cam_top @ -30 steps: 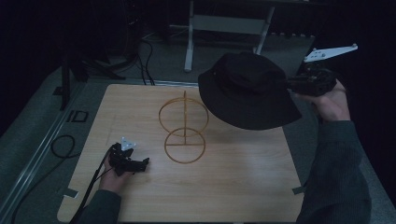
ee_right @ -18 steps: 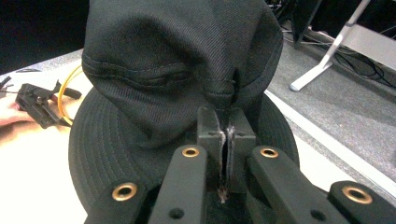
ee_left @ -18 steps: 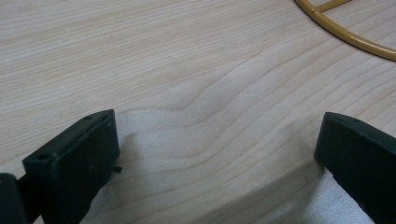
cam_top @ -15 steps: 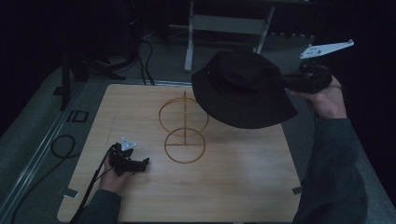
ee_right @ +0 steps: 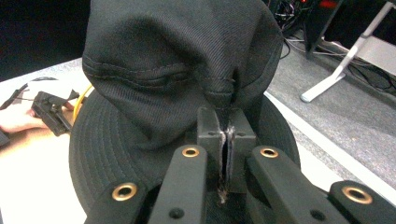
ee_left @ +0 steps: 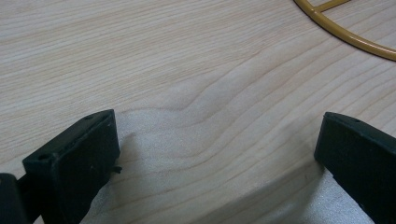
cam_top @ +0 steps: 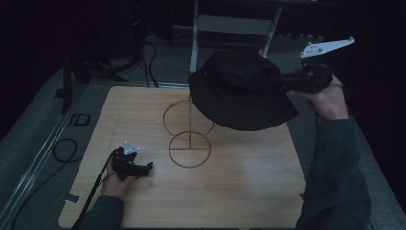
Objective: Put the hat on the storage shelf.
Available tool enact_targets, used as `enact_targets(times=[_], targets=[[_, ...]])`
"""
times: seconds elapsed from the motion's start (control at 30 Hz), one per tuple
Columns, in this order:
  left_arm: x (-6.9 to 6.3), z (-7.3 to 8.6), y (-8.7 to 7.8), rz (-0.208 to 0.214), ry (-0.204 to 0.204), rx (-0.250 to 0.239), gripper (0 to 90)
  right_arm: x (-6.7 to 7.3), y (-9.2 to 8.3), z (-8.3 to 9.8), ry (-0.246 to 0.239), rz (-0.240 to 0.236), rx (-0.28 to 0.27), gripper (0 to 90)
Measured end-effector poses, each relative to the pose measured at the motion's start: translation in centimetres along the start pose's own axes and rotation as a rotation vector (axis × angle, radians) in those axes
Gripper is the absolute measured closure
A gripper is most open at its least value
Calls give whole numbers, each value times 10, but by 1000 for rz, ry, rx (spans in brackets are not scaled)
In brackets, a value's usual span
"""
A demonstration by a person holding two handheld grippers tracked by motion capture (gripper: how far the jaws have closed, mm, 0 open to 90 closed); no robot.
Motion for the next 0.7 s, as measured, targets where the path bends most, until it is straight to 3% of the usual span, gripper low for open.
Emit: enact_targets(times=[0.7], targets=[[0,0,0,0,-2,-1,3,9,8,-11,-23,-32,-22,877]])
Point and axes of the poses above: each handheld gripper's, and its own axes: y roughly forward along the jaws, z roughly out of its underside, x roughly to its left, the point moved 9 cm from there along y, roughly forward along the jaws, and after that the axes turned 10 degrees about -z, right-handed, at the moved point
